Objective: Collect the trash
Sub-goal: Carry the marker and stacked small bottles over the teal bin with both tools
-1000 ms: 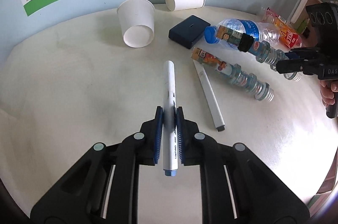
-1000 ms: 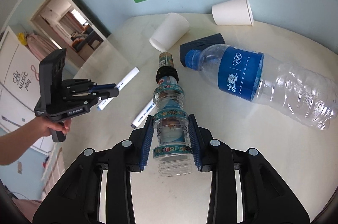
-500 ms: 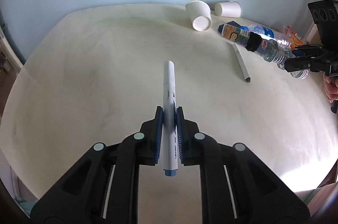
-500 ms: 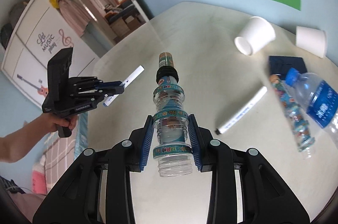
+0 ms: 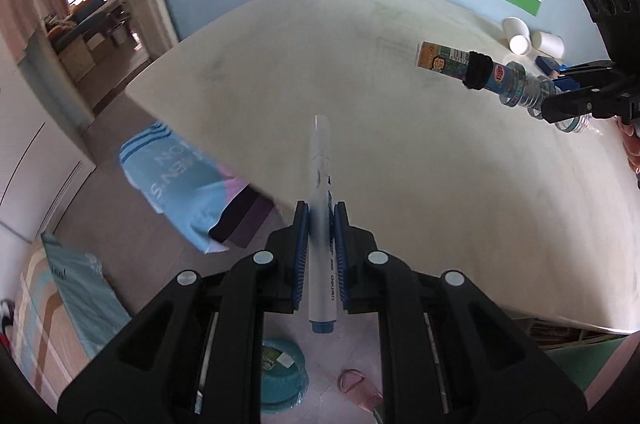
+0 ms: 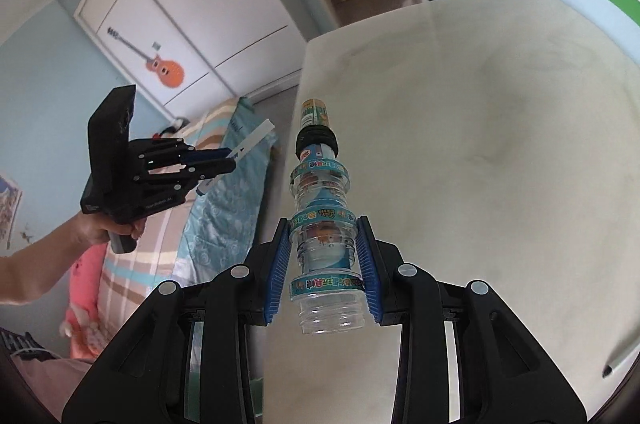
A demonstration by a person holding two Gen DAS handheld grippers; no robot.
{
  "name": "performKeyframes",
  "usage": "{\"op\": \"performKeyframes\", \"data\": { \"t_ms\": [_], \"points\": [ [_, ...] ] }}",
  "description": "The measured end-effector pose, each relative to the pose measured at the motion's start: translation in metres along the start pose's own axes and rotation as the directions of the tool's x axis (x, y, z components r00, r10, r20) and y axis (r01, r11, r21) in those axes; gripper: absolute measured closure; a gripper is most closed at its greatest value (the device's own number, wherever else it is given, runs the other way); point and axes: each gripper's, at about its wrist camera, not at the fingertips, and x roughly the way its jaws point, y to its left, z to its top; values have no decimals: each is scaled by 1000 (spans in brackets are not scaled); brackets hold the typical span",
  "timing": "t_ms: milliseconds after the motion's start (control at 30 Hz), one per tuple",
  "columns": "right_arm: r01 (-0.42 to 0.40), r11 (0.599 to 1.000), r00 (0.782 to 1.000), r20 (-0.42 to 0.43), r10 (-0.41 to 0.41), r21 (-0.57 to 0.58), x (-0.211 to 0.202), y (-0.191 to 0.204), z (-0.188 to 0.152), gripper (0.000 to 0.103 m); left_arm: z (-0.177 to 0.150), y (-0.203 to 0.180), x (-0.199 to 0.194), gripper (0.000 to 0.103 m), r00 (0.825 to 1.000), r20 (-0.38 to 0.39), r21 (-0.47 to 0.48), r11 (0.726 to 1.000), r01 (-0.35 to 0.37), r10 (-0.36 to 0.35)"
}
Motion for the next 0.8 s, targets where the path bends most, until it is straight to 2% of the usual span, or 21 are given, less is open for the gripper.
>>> {"op": "performKeyframes", "data": {
  "t_ms": [200, 367, 533, 800],
  "points": [
    [-117, 987, 989, -101, 107, -105, 78, 73, 31, 69, -68, 71, -29, 92, 995, -35, -153, 984, -93, 88],
    [-200, 966, 964, -207, 165, -162, 144, 128, 38, 69, -123, 117, -43, 92, 989, -77, -264, 954, -144, 128],
    [-260, 943, 928, -326, 184, -208, 208, 176, 35, 69, -170, 145, -37, 92, 983, -129, -355, 919, -169, 131],
    [-278, 941, 866, -475, 158, -193, 307, 198, 0, 69, -250, 184, 12, 92, 970, -230, -452, 873, -183, 84]
  ]
}}
